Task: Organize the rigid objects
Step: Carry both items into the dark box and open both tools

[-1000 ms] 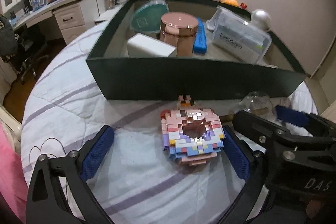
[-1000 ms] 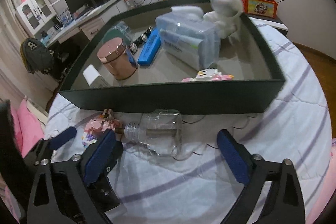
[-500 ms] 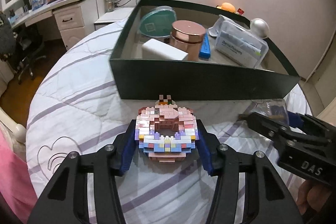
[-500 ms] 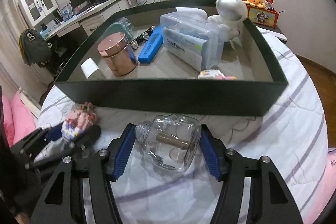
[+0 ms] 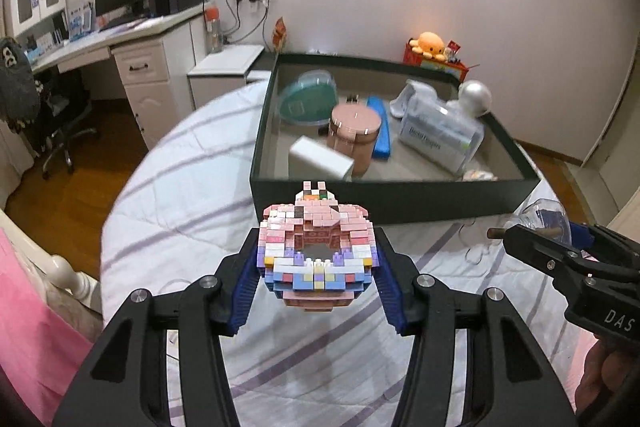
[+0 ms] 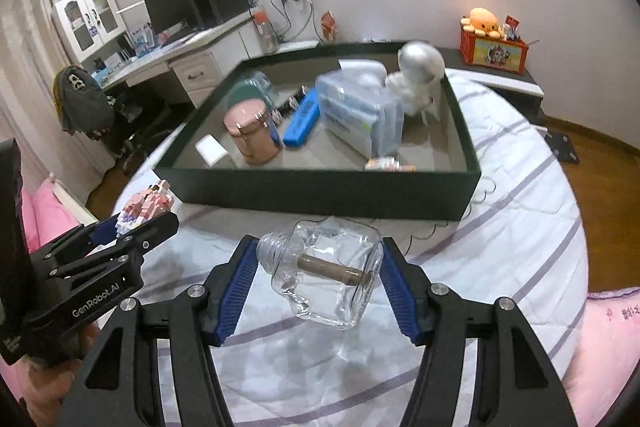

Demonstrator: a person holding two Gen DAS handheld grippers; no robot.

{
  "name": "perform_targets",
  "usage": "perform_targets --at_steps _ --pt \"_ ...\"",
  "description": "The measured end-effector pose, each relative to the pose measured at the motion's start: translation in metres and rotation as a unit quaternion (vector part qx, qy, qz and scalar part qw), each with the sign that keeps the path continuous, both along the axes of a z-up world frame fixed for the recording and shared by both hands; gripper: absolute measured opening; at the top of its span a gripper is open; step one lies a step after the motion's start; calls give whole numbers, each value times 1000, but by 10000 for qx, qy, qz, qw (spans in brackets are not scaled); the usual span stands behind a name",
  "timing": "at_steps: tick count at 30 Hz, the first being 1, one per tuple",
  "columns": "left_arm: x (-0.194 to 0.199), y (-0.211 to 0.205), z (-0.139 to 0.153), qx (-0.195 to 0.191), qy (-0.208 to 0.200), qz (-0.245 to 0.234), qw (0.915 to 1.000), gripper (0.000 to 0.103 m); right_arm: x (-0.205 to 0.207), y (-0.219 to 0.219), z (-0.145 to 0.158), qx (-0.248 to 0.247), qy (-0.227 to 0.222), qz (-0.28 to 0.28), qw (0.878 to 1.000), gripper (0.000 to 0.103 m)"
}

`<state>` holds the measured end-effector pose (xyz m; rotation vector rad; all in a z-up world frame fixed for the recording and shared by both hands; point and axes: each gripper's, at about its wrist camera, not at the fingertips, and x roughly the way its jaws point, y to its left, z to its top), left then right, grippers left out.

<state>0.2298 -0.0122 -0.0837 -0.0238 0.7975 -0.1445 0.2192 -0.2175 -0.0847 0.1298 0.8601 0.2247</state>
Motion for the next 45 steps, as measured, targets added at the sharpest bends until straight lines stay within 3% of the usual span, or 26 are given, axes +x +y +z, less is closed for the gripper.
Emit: perform_targets --at_steps 7,14,21,32,34,35,36,38,42,43,44,45 --pt "7 -3 29 -58 -267 -67 9996 53 6 -1 28 -17 -338 40 9994 62" --pt "37 -9 52 -105 -513 -114 9986 53 38 -4 50 -115 -579 -13 9983 62" --pt "82 -18 41 -175 -346 -169 9991 53 73 -5 44 -282 -554 -31 9981 63" --pt "131 -29 4 -249 99 -294 9992 54 110 2 9 -473 -244 53 9986 63" --pt "134 -29 0 -223 133 -237 9994 64 111 3 6 -496 -260 33 9984 63" --pt "135 -29 0 -203 115 -200 9995 78 112 2 5 -495 -286 25 9984 65" --pt "134 -27 0 -167 39 -130 9998 88 112 2 5 -522 -303 17 9982 68" --pt "132 -24 3 -128 -83 -36 9999 96 111 3 6 -561 -347 -9 9978 81" --pt "127 -16 10 -171 -179 29 9997 103 109 -1 8 -592 -388 -57 9975 86" --pt "124 -16 11 -159 -205 39 9997 103 106 -2 9 -638 -390 -116 9971 89" --pt "122 -14 14 -142 -226 47 9996 103 105 -3 10 -670 -397 -165 9968 102" --pt "117 -12 17 -109 -257 71 9996 103 103 -5 10 -675 -436 -214 9965 103"
